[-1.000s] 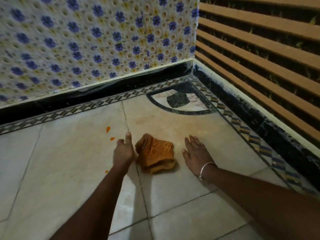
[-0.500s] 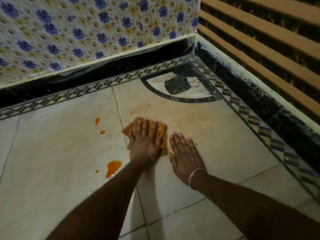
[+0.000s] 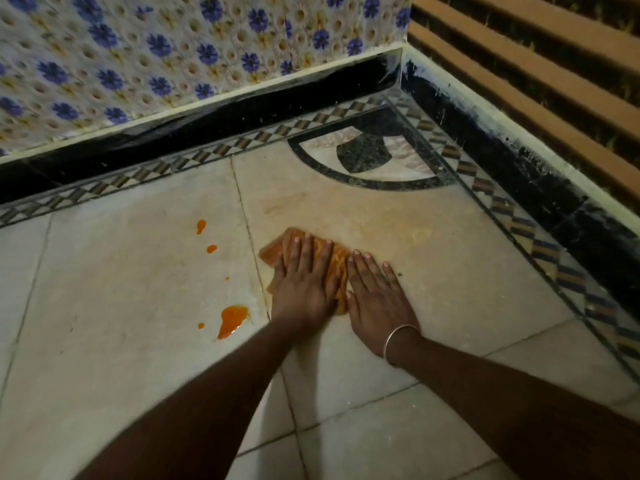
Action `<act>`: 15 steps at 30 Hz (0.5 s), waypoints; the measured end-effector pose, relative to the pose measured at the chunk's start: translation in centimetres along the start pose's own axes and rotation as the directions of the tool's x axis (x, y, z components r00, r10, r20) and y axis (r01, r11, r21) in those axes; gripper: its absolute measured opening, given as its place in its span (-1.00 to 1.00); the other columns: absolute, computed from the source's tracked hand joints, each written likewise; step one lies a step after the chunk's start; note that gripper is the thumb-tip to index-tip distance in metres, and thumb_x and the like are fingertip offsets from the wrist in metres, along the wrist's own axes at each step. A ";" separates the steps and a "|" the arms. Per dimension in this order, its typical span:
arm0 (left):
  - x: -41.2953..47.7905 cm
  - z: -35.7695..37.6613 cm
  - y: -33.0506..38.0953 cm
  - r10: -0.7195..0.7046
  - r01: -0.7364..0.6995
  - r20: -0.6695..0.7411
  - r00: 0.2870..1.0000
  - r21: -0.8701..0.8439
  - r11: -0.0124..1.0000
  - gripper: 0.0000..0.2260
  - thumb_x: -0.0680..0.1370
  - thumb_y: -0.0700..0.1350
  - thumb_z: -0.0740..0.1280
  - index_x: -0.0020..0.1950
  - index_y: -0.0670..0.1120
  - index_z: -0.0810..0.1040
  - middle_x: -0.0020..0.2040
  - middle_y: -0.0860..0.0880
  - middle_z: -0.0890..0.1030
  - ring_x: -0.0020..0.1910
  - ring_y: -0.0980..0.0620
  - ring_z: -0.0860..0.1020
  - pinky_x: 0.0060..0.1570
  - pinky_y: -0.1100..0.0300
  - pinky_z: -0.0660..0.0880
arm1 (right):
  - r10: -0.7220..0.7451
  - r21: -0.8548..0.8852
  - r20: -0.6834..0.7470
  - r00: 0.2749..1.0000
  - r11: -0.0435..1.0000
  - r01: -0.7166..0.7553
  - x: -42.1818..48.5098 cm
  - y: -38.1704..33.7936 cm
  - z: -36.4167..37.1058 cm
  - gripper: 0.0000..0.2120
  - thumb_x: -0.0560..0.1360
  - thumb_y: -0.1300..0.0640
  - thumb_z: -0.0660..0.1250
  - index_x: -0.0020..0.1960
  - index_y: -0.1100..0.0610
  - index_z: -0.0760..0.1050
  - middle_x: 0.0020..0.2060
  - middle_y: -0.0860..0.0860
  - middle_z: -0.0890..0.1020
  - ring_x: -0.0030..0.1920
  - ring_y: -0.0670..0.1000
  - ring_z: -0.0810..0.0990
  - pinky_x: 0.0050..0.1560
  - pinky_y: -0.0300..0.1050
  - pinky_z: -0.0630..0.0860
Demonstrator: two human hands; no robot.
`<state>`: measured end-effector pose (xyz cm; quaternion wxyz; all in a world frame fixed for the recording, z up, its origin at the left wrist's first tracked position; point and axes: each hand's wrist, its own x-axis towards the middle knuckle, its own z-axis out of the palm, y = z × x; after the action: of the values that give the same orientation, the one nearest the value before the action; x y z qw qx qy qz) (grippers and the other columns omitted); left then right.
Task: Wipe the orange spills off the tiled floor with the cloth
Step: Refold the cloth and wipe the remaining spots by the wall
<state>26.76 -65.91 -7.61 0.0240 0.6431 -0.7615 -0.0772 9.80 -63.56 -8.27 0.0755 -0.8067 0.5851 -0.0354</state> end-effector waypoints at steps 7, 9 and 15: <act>2.6 -1.9 -1.7 -0.087 0.089 0.060 0.994 -0.041 0.995 -0.34 0.71 0.21 0.08 0.69 0.09 -0.19 0.71 -0.09 -0.15 0.68 -0.11 -0.18 0.63 -0.18 -0.12 | -0.005 0.010 0.022 1.000 1.000 0.005 -0.1 0.2 -0.3 -0.35 0.61 -0.11 -0.20 0.62 0.17 -0.01 0.62 0.09 0.03 0.61 0.07 -0.04 0.57 0.13 -0.04; 1.0 -2.2 -0.9 -0.109 0.108 0.099 0.989 0.012 0.994 -0.25 0.68 0.17 0.19 0.69 0.04 -0.21 0.70 -0.12 -0.14 0.68 -0.15 -0.15 0.63 -0.20 -0.07 | -0.009 0.005 0.027 1.000 1.000 0.009 -0.1 0.3 -0.3 -0.34 0.60 -0.11 -0.22 0.62 0.17 -0.02 0.62 0.09 0.02 0.61 0.07 -0.05 0.57 0.12 -0.08; -7.6 -2.0 2.0 -0.104 0.103 0.142 0.984 0.011 0.995 -0.24 0.69 0.11 0.20 0.68 0.02 -0.26 0.68 -0.09 -0.24 0.67 -0.16 -0.23 0.61 -0.15 -0.23 | 0.000 -0.003 0.086 0.996 1.000 0.000 0.2 0.1 -1.0 -0.36 0.61 -0.09 -0.22 0.63 0.13 -0.15 0.62 0.05 -0.12 0.61 0.03 -0.17 0.58 0.07 -0.19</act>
<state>26.42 -58.30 -4.83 -0.0358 0.6746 -0.7271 -0.1227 9.61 -63.86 -7.30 0.0992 -0.8076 0.5813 0.0001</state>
